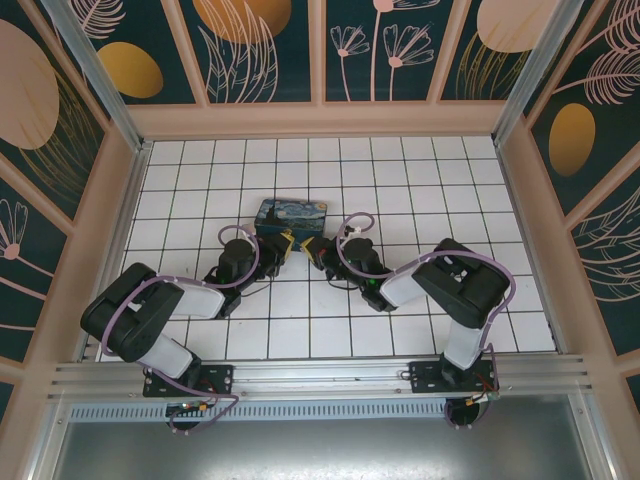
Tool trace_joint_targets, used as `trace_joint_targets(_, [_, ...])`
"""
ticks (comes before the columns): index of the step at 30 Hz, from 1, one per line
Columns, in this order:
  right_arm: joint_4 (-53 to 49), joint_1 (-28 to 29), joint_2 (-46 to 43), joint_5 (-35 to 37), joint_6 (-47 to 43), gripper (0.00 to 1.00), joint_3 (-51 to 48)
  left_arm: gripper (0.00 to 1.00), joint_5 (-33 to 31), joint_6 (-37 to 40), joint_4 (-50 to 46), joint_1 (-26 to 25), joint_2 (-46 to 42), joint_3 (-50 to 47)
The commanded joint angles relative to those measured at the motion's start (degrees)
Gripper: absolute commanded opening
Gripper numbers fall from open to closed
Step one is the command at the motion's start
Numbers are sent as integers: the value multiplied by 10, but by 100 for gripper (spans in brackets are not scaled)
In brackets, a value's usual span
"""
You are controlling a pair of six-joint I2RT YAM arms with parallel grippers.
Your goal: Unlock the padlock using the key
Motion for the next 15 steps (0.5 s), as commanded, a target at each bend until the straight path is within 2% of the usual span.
trace_joint_targets(1, [59,2,16,10,18,0,17,0,36,-1,37,-9,-15,1])
trace_joint_targets(15, [61,-17,20,-33,-8,0,1,0,44,29,33,-9,-22,3])
